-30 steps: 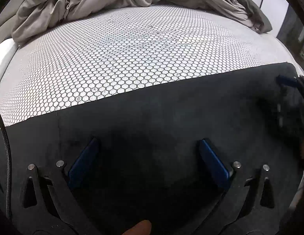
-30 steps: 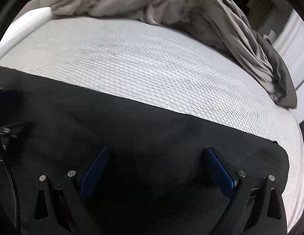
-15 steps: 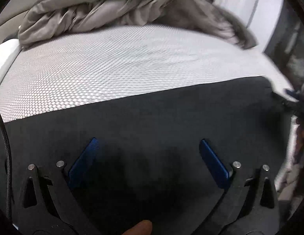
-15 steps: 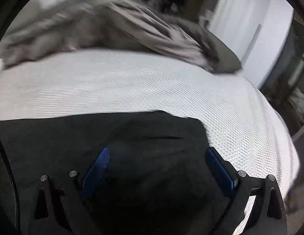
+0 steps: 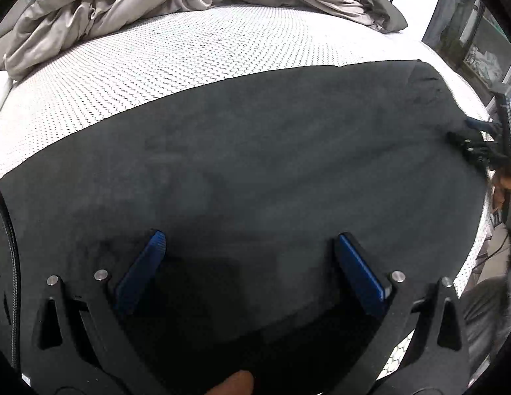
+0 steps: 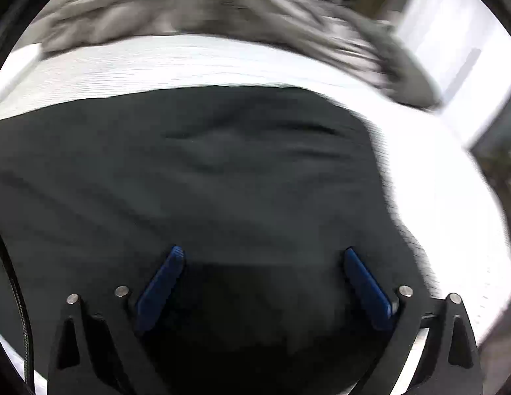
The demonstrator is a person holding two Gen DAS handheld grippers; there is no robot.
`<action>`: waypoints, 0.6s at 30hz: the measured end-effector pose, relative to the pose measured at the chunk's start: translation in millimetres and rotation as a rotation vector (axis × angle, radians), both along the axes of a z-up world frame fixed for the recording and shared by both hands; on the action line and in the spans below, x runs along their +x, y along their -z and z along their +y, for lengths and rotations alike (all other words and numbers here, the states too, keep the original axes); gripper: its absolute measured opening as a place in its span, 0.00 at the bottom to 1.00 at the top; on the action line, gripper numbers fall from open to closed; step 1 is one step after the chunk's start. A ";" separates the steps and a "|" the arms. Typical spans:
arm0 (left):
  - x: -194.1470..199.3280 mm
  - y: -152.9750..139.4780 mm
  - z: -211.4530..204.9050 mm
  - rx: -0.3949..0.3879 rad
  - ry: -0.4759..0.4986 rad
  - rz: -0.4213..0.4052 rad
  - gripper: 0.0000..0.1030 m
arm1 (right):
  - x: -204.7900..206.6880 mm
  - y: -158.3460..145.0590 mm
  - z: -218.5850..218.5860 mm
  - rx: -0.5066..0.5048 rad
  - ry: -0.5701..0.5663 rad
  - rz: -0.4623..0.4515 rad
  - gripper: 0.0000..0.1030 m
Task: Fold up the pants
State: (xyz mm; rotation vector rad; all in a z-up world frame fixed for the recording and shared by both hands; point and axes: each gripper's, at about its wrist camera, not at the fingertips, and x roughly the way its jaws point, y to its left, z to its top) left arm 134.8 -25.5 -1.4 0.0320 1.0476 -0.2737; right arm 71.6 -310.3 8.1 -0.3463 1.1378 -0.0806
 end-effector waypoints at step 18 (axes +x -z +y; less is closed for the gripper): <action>32.0 -8.5 -0.1 -0.037 -0.086 -0.032 0.99 | -69.7 -49.4 -26.3 0.398 0.128 -0.038 0.96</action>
